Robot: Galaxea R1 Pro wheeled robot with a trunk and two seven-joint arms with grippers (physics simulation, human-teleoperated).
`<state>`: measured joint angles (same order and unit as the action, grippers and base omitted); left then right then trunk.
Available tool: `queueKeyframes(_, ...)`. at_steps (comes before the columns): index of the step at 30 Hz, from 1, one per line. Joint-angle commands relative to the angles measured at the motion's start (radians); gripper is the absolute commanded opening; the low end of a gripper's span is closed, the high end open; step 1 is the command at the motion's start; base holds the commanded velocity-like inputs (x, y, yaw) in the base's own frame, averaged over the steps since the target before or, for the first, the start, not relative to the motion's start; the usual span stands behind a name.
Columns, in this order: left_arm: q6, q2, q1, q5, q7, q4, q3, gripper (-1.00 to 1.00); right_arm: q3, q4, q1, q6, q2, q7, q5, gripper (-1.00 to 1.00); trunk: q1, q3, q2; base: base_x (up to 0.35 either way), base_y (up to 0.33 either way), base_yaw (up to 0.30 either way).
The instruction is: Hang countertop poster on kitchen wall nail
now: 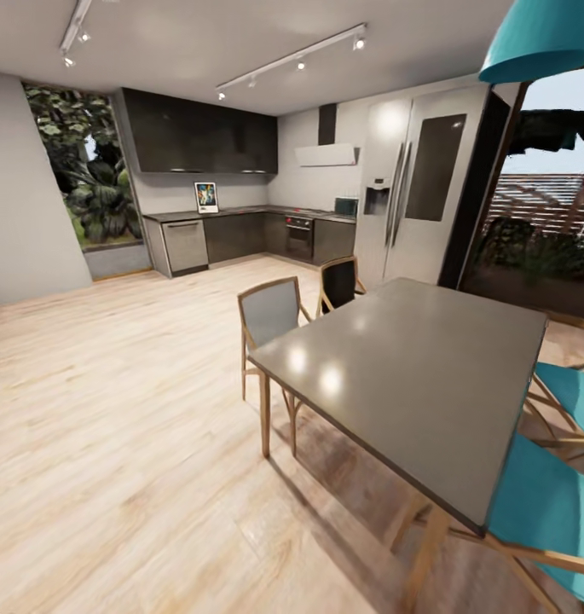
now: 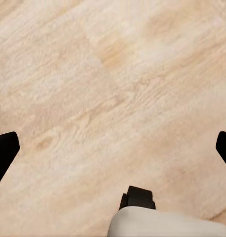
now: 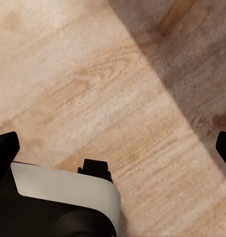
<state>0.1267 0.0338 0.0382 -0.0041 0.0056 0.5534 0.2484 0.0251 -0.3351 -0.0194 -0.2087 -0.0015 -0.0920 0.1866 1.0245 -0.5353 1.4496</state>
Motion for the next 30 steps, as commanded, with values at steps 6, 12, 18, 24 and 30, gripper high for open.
queueKeyframes(6, 0.002, 0.000, 0.000, 0.000, 0.001, 0.000, 0.000, 1.00, 0.002, 0.000, -0.001, -0.001, 0.000, -0.010, 0.008, 1.00, 0.000, -0.004, 0.000, 0.228, 0.290, 0.243)
queueKeyframes(12, 0.002, 0.000, 0.000, 0.000, 0.001, 0.000, 0.000, 1.00, 0.001, -0.002, -0.001, -0.002, 0.000, -0.011, 0.005, 1.00, 0.000, -0.008, 0.000, 0.228, 0.291, 0.255)
queueKeyframes(18, 0.002, 0.000, 0.000, 0.000, 0.001, 0.000, 0.000, 1.00, -0.003, -0.004, -0.001, -0.002, 0.000, -0.010, 0.001, 1.00, 0.000, -0.012, 0.000, 0.230, 0.291, 0.239)
queueKeyframes(24, 0.002, 0.000, 0.000, 0.000, -0.001, 0.000, 0.000, 1.00, -0.002, -0.002, -0.001, -0.001, -0.010, -0.005, 0.007, 1.00, 0.000, -0.013, 0.000, 0.231, 0.291, 0.063)
queueKeyframes(30, 0.003, 0.000, 0.000, 0.000, -0.002, 0.000, 0.000, 1.00, -0.009, -0.004, -0.001, 0.000, -0.012, -0.008, 0.001, 1.00, 0.000, -0.013, 0.000, 0.239, 0.288, 0.003)
